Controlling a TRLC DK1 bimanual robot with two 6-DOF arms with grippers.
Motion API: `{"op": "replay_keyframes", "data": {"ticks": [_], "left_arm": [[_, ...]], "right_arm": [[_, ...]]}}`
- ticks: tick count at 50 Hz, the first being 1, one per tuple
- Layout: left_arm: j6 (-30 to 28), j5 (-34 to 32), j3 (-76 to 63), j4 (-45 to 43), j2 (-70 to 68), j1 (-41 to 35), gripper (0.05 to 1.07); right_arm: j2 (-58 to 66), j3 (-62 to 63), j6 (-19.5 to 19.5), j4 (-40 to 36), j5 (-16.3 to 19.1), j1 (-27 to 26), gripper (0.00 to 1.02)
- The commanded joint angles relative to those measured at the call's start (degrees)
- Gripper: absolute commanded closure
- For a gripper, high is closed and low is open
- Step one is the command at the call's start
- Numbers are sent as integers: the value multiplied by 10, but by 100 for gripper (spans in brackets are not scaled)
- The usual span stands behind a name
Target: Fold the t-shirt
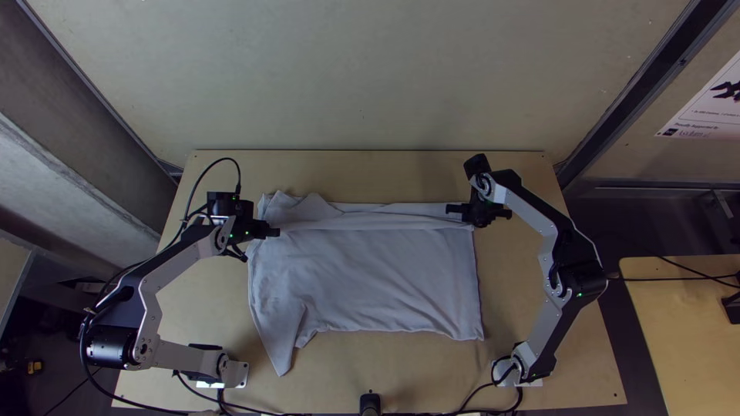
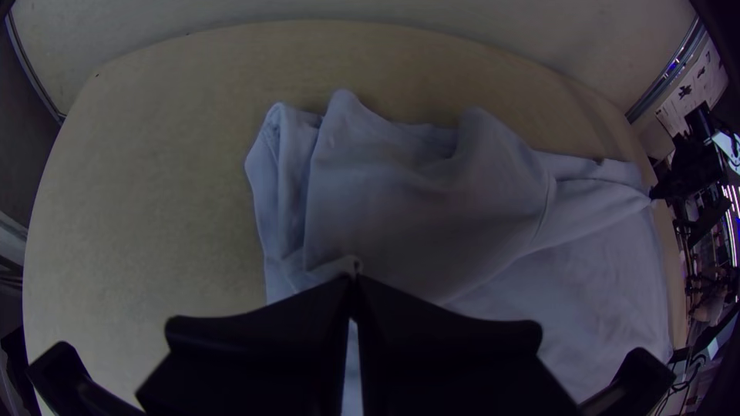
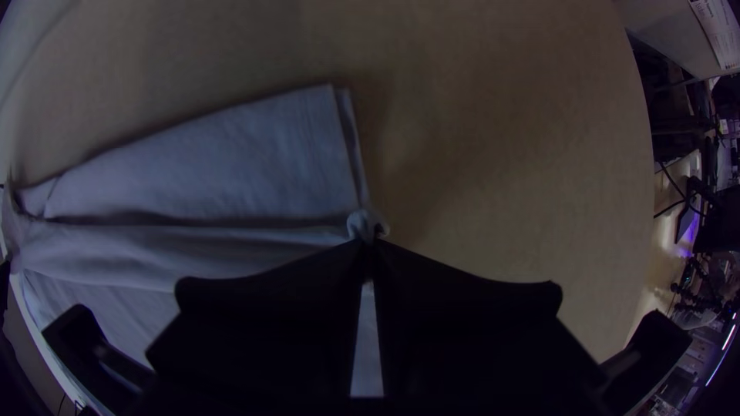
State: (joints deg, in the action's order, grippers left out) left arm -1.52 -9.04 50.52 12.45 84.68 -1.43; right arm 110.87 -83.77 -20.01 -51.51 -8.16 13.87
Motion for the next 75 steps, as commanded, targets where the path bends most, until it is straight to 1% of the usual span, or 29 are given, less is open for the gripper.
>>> {"op": "replay_keyframes", "data": {"ticks": [1,2,6,9,12,17,19,21,26,29,33,38,45,49,53,57,62,66,71,75], "left_arm": [[-1,-1,-4,6,-3,15,14],[5,0,1,17,-6,15,9],[13,-1,21,48,-25,22,10],[14,-4,34,72,-48,25,10],[20,-5,39,77,-77,27,10],[25,-5,45,95,-130,27,10],[29,-5,50,111,-149,27,10],[31,-5,57,129,-163,28,10],[30,-6,82,188,-186,28,10],[26,-7,84,204,-205,27,10],[23,-6,80,221,-237,27,10],[16,-6,80,251,-264,24,10],[-15,-6,77,320,-298,15,10],[-15,-6,70,377,-314,-15,10],[-14,-6,70,435,-320,-42,10],[-2,-5,68,497,-319,-75,10],[13,3,51,551,-320,-131,10],[35,24,29,565,-327,-168,11],[64,32,12,595,-328,-198,11],[68,39,-7,598,-331,-218,11]], "right_arm": [[-36,25,12,-6,-4,-2,55],[-43,28,14,-6,-4,-4,50],[-68,40,14,-7,-4,-12,34],[-89,48,15,-7,-3,-18,27],[-115,56,15,-8,-2,-24,21],[-159,71,14,-11,-1,-29,19],[-176,75,14,-18,-1,-29,16],[-193,77,14,-25,-1,-27,14],[-232,86,14,-55,-1,-25,14],[-252,90,13,-76,-1,-23,13],[-275,91,6,-120,0,-17,5],[-290,93,5,-173,0,0,4],[-304,94,4,-244,1,18,4],[-306,94,1,-279,1,33,4],[-307,97,-13,-312,1,47,4],[-312,106,-13,-319,3,63,4],[-318,124,-24,-320,7,82,4],[-320,133,-25,-330,10,92,5],[-325,146,-25,-331,10,98,5],[-328,152,-24,-331,11,96,5]]}}
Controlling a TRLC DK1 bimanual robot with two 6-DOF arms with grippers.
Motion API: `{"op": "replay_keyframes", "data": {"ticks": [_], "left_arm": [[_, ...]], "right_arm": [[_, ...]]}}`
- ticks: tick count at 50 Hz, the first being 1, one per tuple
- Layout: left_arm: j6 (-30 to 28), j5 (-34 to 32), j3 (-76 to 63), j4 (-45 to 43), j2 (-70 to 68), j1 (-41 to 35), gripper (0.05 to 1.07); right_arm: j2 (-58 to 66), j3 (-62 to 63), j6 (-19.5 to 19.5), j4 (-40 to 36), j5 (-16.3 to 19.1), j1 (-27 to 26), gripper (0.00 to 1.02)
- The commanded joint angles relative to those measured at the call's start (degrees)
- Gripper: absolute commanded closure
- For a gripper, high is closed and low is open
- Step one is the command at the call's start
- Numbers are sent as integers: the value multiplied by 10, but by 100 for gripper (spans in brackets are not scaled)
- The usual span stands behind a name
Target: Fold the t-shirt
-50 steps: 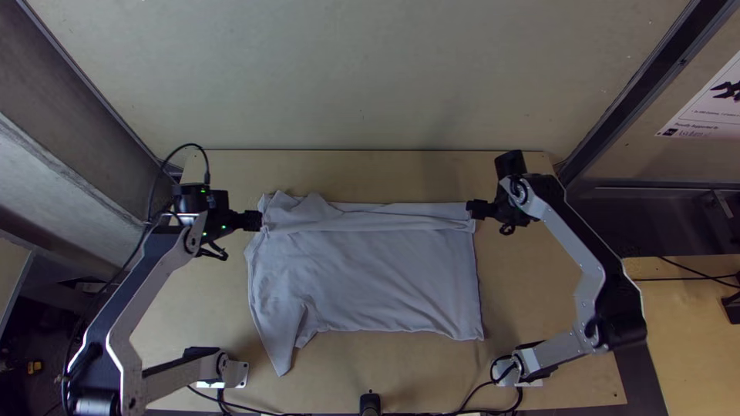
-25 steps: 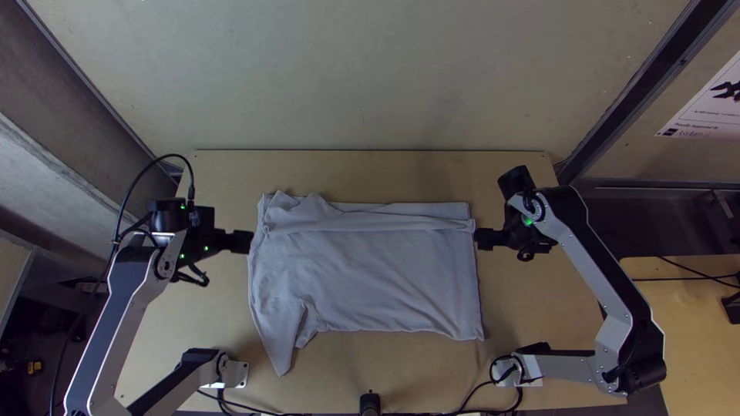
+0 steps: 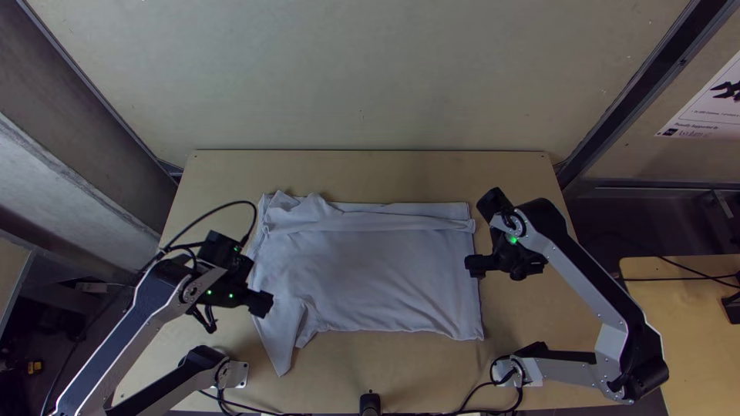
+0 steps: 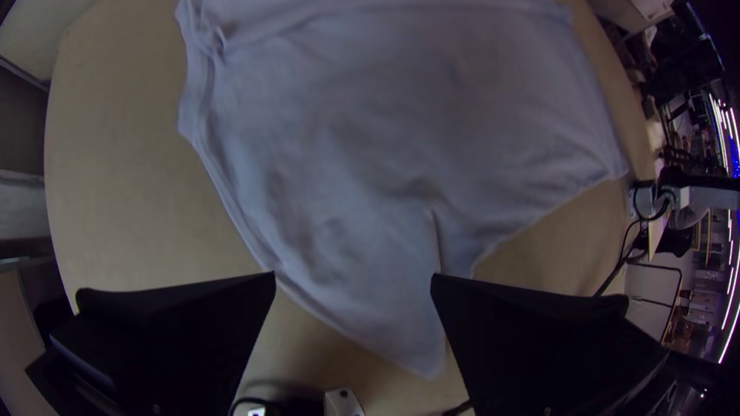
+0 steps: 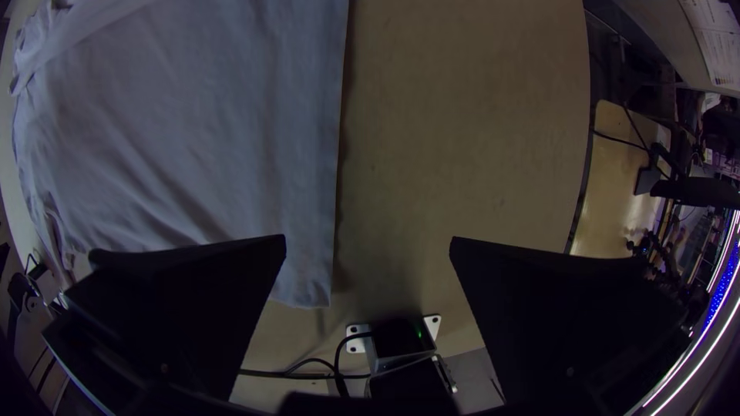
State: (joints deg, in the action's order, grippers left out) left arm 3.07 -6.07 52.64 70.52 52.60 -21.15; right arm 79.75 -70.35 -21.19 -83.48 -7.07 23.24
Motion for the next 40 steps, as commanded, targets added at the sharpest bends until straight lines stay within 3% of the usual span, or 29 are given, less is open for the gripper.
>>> {"op": "replay_keyframes", "data": {"ticks": [1,12,26,40], "left_arm": [[21,15,-32,17,-11,-26,11],[30,41,-54,31,14,-67,11],[94,70,-106,18,83,-143,11],[101,67,-114,-14,196,-173,11]], "right_arm": [[-17,19,-13,-12,0,1,5],[-11,22,-11,-12,0,-3,5],[3,29,-10,-12,0,-7,5],[16,23,-4,-12,0,-9,5]]}}
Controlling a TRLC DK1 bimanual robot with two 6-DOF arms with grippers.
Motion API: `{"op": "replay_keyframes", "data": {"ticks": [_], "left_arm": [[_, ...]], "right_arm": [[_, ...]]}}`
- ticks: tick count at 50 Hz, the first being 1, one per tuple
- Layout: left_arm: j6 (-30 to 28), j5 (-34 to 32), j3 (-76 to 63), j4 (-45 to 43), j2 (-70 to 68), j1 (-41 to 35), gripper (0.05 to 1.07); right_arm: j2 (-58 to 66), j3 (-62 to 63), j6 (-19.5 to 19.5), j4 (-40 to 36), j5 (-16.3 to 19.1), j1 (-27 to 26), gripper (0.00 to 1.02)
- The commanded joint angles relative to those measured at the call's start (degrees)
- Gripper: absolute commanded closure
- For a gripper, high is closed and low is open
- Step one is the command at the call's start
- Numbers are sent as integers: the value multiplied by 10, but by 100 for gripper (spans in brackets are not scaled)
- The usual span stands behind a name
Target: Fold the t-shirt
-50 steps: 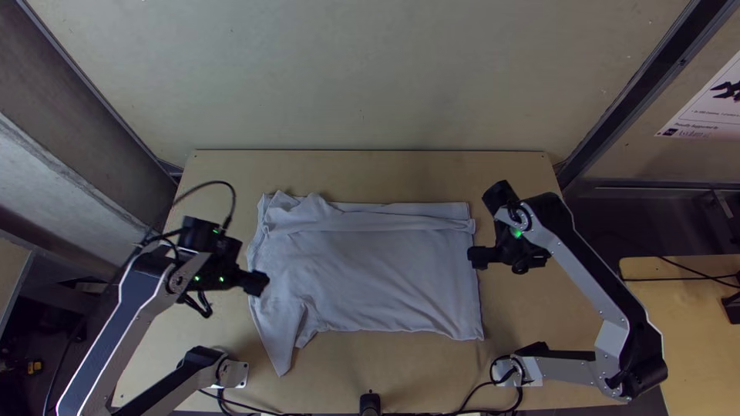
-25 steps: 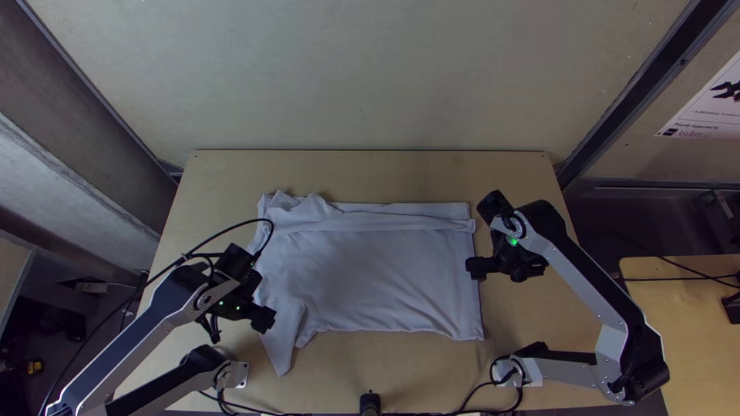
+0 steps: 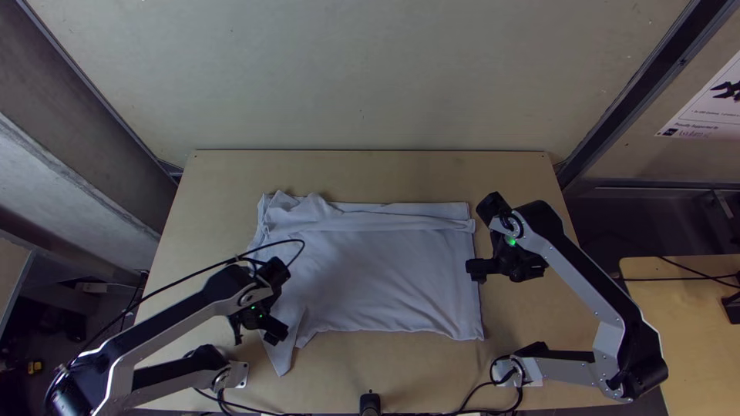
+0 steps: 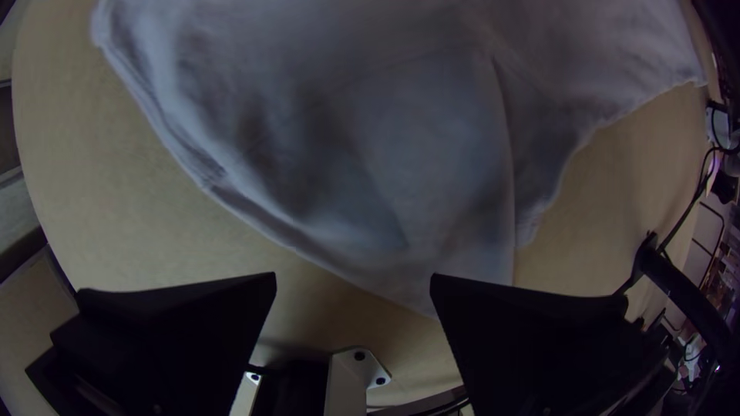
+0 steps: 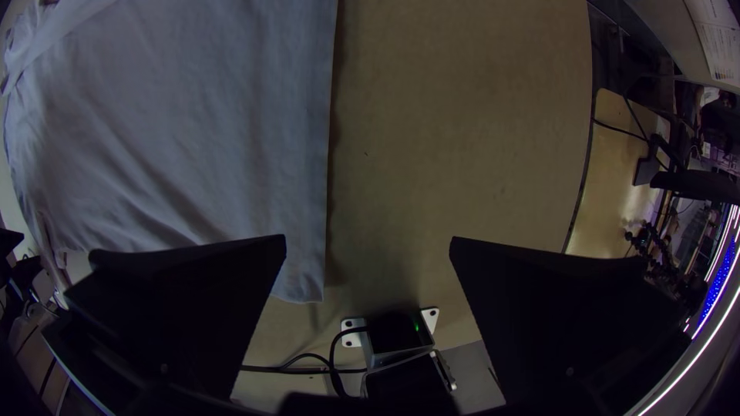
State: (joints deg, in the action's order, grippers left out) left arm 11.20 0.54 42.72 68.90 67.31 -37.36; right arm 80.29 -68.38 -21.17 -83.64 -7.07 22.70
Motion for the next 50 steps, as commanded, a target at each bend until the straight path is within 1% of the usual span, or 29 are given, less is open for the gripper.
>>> {"op": "replay_keyframes", "data": {"ticks": [1,8,15,16,21,23,28,33,35,41,48,50], "left_arm": [[21,0,-16,0,61,-10,11],[19,0,-17,-11,117,-10,11],[12,-8,-18,-16,134,-12,11],[12,-8,-19,-20,136,-11,13],[11,-10,-20,-31,153,-4,31],[11,-13,-23,-38,154,-7,37],[-1,-55,-24,-40,148,-26,55],[-17,-88,-24,-40,143,-31,66],[-20,-91,-24,-47,136,-31,67],[-20,-101,-25,-65,125,-25,90],[-23,-106,-24,-76,111,-13,92],[-23,-106,-21,-76,103,-6,92]], "right_arm": [[11,4,-3,-10,0,-5,5],[11,7,6,-10,0,-20,5],[10,15,11,-10,0,-29,5],[10,16,11,-10,0,-30,5],[7,21,13,-10,0,-30,5],[7,25,17,-10,0,-29,7],[7,37,32,-11,3,-28,7],[9,53,46,-14,24,-29,7],[14,62,51,-15,35,-30,7],[31,86,68,-29,76,-29,7],[55,112,80,-30,102,-26,7],[61,117,80,-30,107,-21,10]]}}
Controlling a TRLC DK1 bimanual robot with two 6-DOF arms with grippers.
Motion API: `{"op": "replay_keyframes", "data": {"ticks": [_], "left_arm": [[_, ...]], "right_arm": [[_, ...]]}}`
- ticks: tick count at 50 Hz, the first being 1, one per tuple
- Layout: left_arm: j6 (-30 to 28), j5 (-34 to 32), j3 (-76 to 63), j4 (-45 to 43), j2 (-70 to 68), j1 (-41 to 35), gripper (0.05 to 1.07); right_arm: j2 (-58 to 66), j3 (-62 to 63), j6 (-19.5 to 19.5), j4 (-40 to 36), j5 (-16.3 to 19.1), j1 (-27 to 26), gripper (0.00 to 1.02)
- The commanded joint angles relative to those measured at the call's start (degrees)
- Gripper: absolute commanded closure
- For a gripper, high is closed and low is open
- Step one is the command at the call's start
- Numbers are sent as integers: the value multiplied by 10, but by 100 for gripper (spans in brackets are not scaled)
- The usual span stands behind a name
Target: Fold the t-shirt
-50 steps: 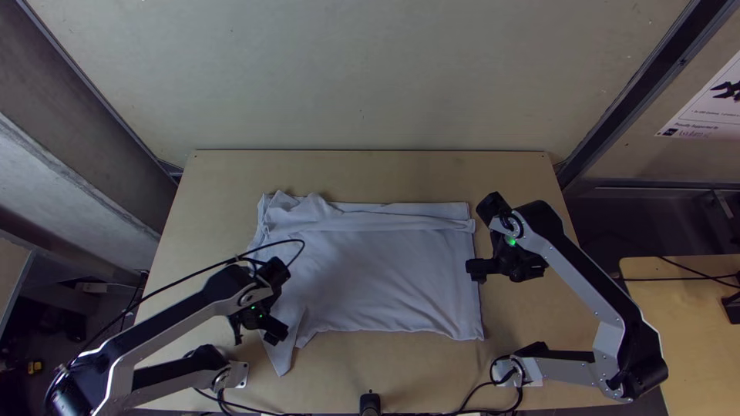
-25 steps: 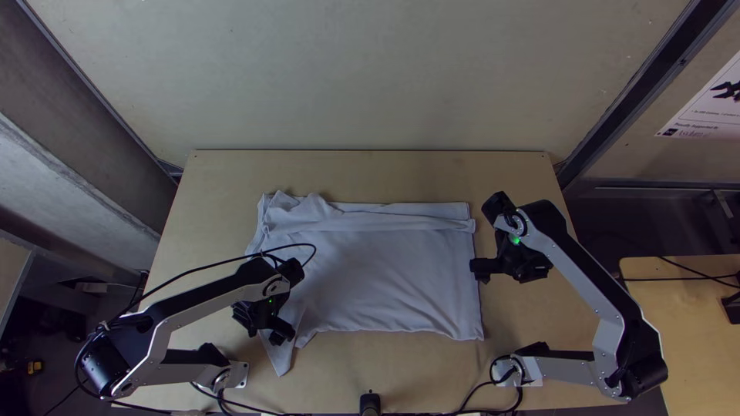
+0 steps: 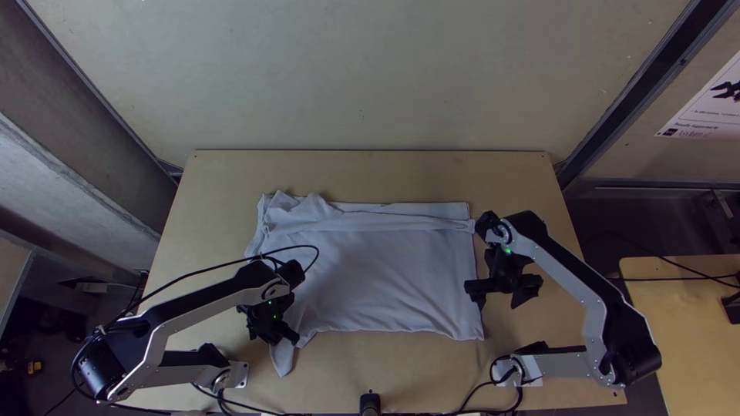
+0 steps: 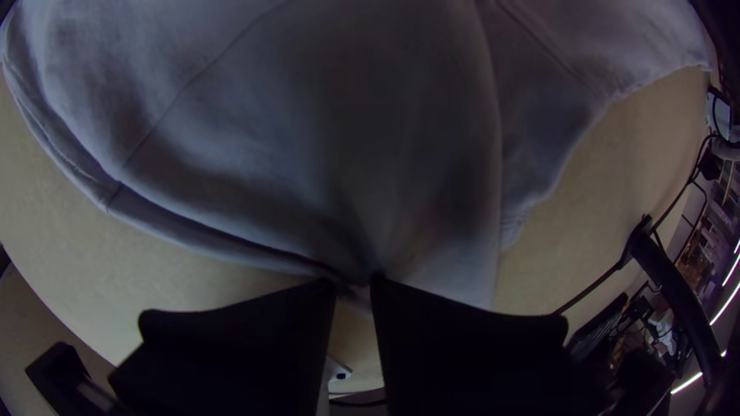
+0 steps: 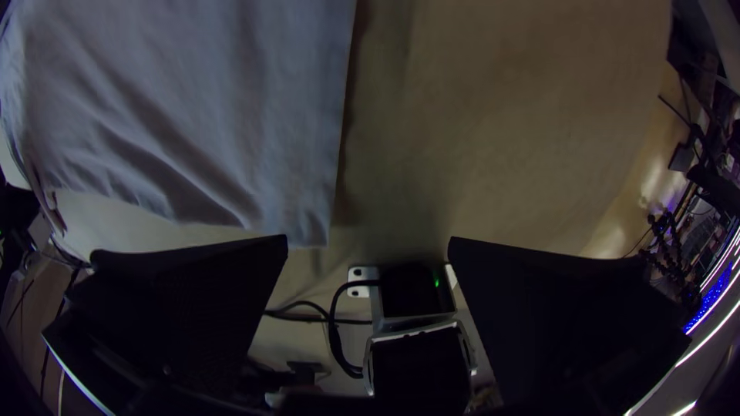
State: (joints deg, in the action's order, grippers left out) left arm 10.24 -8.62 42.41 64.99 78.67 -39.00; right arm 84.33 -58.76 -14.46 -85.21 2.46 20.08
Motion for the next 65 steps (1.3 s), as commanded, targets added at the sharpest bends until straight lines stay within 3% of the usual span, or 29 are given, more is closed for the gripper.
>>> {"op": "replay_keyframes", "data": {"ticks": [1,3,10,19,26,33,43,50,65], "left_arm": [[-15,-15,-17,-38,-15,17,94],[-22,-15,-15,-41,-23,31,101],[-52,-16,-1,-44,-48,87,104],[-73,-15,21,-43,-83,140,104],[-87,-15,39,-35,-84,175,104],[-96,-15,49,-34,-84,198,104],[-108,-15,56,-32,-85,220,104],[-116,-15,56,-21,-89,233,104],[-132,-16,54,-10,-105,256,104]], "right_arm": [[24,22,13,-15,14,8,11],[29,29,12,-15,19,13,13],[54,48,13,-14,41,35,13],[81,68,25,2,81,64,16],[103,80,37,7,101,66,16],[125,88,55,22,126,65,25],[160,102,72,35,149,65,25],[166,102,73,69,147,62,63],[181,109,76,94,147,59,67]]}}
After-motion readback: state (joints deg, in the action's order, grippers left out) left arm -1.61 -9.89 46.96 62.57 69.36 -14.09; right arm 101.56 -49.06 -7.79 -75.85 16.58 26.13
